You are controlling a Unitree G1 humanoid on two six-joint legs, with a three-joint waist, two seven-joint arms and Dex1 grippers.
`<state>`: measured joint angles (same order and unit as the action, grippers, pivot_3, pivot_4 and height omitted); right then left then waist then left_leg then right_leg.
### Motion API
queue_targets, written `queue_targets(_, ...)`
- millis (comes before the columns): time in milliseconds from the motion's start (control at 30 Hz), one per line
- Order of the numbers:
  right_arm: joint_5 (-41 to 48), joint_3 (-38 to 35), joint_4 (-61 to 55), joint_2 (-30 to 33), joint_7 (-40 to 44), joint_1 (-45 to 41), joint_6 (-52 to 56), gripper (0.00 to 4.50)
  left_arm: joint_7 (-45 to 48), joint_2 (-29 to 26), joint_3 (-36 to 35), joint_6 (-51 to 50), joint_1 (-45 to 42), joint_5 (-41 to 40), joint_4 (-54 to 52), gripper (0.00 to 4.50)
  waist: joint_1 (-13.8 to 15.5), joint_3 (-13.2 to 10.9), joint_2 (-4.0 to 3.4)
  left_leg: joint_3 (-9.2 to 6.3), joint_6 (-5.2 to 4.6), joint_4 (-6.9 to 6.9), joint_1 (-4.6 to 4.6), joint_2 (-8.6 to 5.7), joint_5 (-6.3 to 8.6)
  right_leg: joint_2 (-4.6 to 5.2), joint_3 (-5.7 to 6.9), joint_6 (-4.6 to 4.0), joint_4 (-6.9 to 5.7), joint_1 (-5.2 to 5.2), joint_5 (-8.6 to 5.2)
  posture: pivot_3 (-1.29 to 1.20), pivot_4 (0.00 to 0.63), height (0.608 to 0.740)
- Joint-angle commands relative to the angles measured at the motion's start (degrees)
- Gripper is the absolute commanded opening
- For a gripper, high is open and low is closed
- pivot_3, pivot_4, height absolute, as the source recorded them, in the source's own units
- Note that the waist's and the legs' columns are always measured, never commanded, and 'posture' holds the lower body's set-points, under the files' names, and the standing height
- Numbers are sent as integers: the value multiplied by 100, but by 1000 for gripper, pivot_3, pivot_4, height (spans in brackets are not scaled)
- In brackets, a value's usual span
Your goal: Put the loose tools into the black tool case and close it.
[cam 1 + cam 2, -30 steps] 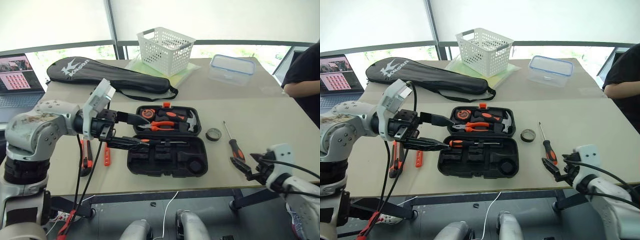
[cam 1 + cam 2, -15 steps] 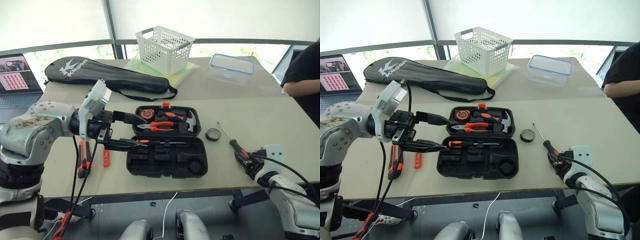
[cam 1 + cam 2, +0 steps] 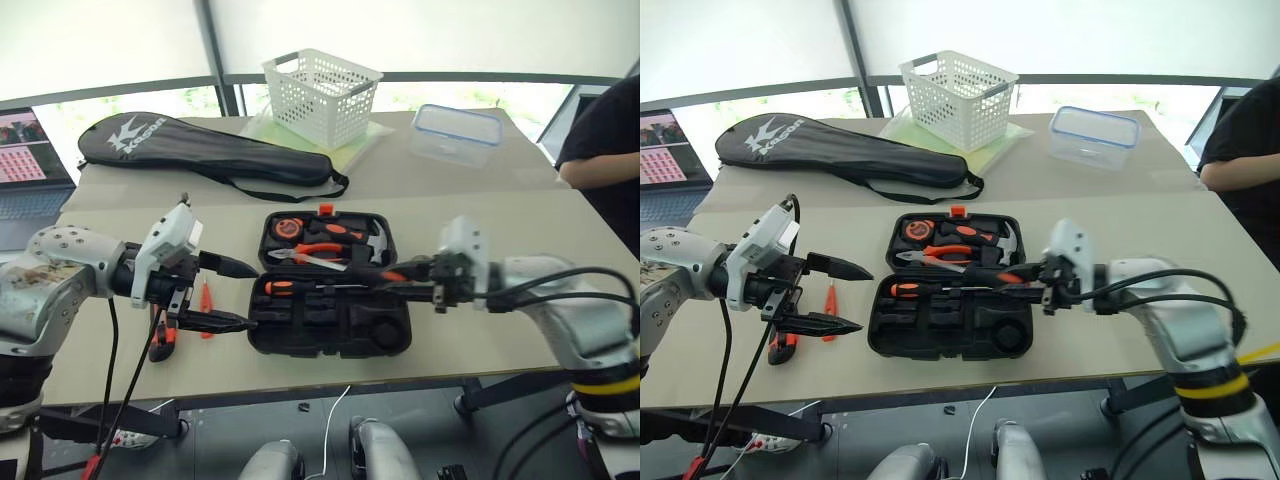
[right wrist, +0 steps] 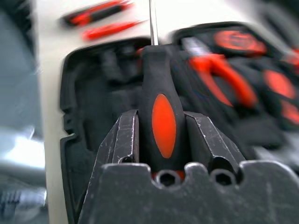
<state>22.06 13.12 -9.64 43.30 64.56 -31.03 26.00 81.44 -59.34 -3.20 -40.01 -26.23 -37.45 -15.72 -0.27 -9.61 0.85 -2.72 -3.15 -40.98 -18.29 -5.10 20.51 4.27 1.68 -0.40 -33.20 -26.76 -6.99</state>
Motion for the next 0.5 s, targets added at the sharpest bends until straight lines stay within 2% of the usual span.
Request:
queue_targets(33, -557, 335, 364, 47, 412, -189, -670, 1032, -3, -146, -141, 109, 38, 7, -147, 4500, 39, 0, 0, 0, -1, 0, -6, -3, 1, 3, 16, 1, 3, -3, 1, 0, 150, 740)
queue_targets(233, -959, 420, 967, -122, 403, -311, -953, 1032, -109, -184, -230, 97, 55, -9, -148, 4500, -13, 0, 0, -4, 3, 1, -27, -5, -1, 9, 59, -1, -2, -32, 1, 0, 150, 740)
queue_targets(500, -966, 231, 1245, -70, 552, -243, -1139, 1032, -214, -198, -288, 78, 110, -73, -234, 4500, -26, 0, 0, -8, 28, -5, -20, -4, -14, 17, 54, -20, -5, -25, 4, 0, 150, 740)
